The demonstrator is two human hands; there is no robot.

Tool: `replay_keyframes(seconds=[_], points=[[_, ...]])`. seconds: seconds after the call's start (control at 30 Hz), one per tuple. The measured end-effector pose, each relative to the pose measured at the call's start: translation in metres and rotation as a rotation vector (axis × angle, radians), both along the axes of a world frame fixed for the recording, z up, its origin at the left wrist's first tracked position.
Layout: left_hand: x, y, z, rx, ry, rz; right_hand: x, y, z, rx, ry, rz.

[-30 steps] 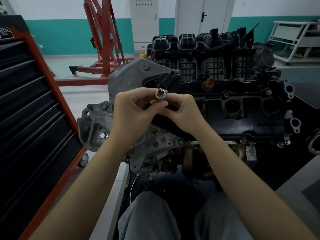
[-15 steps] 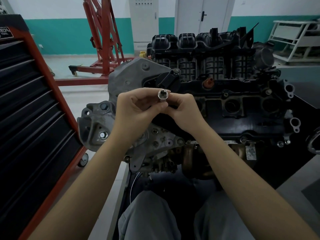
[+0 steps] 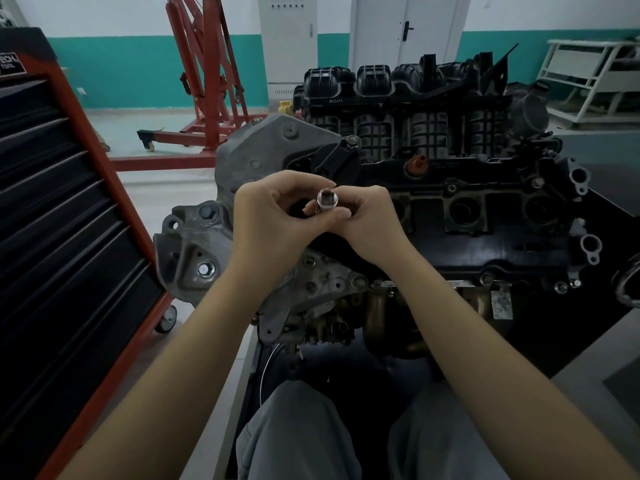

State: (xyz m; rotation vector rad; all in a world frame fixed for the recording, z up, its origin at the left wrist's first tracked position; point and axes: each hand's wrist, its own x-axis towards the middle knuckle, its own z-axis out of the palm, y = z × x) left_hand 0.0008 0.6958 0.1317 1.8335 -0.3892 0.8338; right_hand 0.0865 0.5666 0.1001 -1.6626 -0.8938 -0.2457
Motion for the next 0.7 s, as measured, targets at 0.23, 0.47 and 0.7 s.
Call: replay_keyframes(seconds=[0.23,0.47,0.7], points=[[0.0003,0.0046,0.0011,-0.112,0.044,-0.108,-0.0010,-0.0009,0.0021,-0.049,-0.066,0.028],[0.0007,0.0028,0.0008,-0.008,-0.007,0.062,-0.0016,0.0000,0.0020,0.012,-0.027,-0.025],[0.0009,0.0065,0.0022,-0.035,0.057,-0.072,-0.0012,0.0008,0.0023,-0.007,-0.010,-0.008]])
